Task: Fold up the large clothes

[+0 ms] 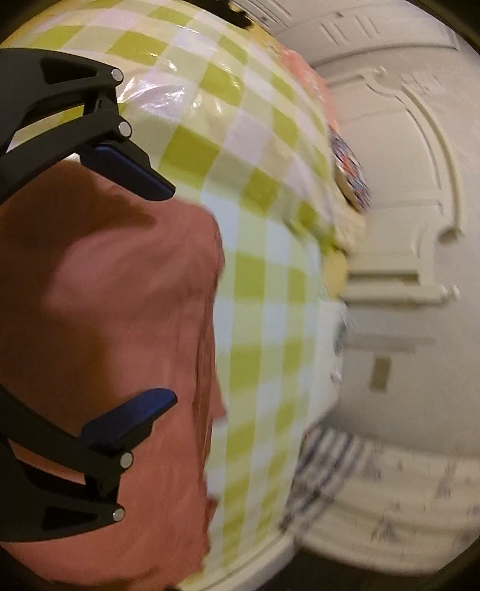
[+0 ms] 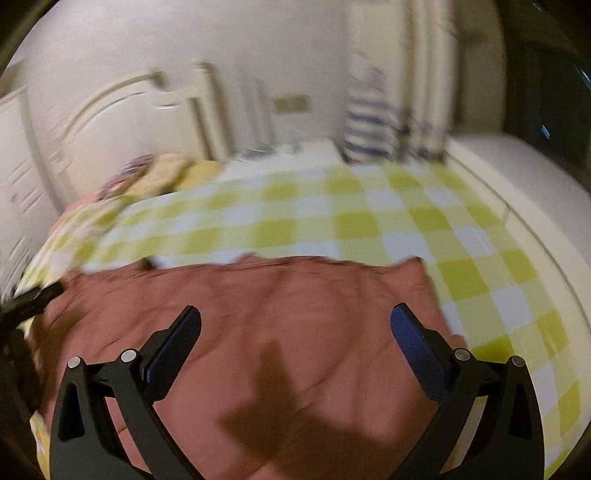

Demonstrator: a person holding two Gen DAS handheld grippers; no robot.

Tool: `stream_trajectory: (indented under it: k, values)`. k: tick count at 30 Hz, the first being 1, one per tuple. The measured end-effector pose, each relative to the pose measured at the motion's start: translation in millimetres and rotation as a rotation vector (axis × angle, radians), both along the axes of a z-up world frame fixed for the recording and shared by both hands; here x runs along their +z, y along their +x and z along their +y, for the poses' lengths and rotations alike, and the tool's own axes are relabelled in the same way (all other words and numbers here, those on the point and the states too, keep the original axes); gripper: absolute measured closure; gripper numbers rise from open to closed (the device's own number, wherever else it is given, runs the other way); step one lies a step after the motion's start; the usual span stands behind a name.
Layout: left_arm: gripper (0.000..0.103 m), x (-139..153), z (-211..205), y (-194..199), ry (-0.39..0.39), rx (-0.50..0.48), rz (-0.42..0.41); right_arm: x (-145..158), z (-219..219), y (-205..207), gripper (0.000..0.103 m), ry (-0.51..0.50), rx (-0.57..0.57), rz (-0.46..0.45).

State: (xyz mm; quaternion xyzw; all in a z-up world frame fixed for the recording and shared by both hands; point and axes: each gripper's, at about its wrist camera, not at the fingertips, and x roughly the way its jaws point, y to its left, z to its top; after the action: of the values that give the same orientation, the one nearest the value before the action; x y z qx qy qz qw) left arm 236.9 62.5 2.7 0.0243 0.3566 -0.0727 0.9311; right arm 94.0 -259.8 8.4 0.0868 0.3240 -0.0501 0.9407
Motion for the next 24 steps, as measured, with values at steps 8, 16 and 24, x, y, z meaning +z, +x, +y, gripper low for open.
stream_trajectory:
  k: [8, 16, 24]
  values:
    - [0.002, -49, -76, -37, 0.162, -0.131, 0.028, -57, 82, 1, 0.004, -0.168, 0.166, 0.123]
    - [0.002, -43, -33, -34, 0.026, -0.104, 0.069, -42, 48, -13, 0.005, -0.126, 0.065, 0.117]
    - [0.002, -48, 9, -28, -0.074, -0.029, 0.084, -58, -28, -25, 0.005, 0.032, -0.11, 0.107]
